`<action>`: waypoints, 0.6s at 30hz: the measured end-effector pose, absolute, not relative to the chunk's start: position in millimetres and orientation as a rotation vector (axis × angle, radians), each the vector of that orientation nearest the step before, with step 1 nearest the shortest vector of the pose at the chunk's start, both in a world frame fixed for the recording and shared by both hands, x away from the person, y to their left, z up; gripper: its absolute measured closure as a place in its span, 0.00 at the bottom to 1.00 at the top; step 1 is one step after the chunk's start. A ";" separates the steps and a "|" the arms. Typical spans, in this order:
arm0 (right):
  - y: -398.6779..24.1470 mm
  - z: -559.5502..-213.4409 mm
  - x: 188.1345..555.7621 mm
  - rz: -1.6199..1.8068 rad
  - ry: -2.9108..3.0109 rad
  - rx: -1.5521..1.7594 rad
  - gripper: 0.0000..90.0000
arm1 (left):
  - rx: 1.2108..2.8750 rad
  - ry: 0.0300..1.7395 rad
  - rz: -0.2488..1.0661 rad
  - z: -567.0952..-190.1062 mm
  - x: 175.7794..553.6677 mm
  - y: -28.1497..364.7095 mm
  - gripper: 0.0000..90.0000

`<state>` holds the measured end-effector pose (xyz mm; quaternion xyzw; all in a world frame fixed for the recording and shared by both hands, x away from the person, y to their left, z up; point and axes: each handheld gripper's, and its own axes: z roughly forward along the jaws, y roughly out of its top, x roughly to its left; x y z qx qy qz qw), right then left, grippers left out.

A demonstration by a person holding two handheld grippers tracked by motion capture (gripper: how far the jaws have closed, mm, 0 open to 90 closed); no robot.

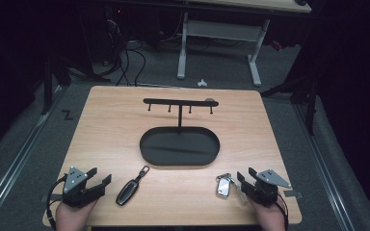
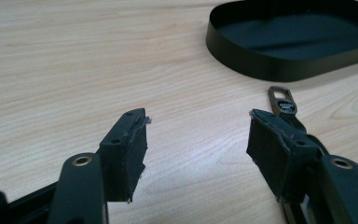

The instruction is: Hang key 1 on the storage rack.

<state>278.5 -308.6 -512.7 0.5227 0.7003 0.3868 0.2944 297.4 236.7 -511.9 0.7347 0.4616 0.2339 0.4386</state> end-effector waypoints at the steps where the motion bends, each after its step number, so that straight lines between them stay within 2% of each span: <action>1: -308.8 -513.8 278.3 1.029 1.870 1.386 0.52 | 1.833 1.144 0.587 -511.8 297.4 234.9 0.43; 7: -309.7 -512.6 272.4 1.029 1.873 1.382 0.52 | 1.875 1.099 0.565 -509.4 299.2 220.9 0.54; 14: -311.3 -508.7 268.1 1.055 1.878 1.378 0.57 | 1.954 1.068 0.509 -512.9 301.7 214.2 0.83; 16: -309.3 -509.3 270.6 1.063 1.902 1.374 0.64 | 1.981 1.065 0.490 -514.4 301.2 212.5 0.94; 18: -305.3 -510.4 271.5 1.054 1.920 1.351 0.68 | 2.019 1.055 0.484 -516.4 300.0 208.0 0.99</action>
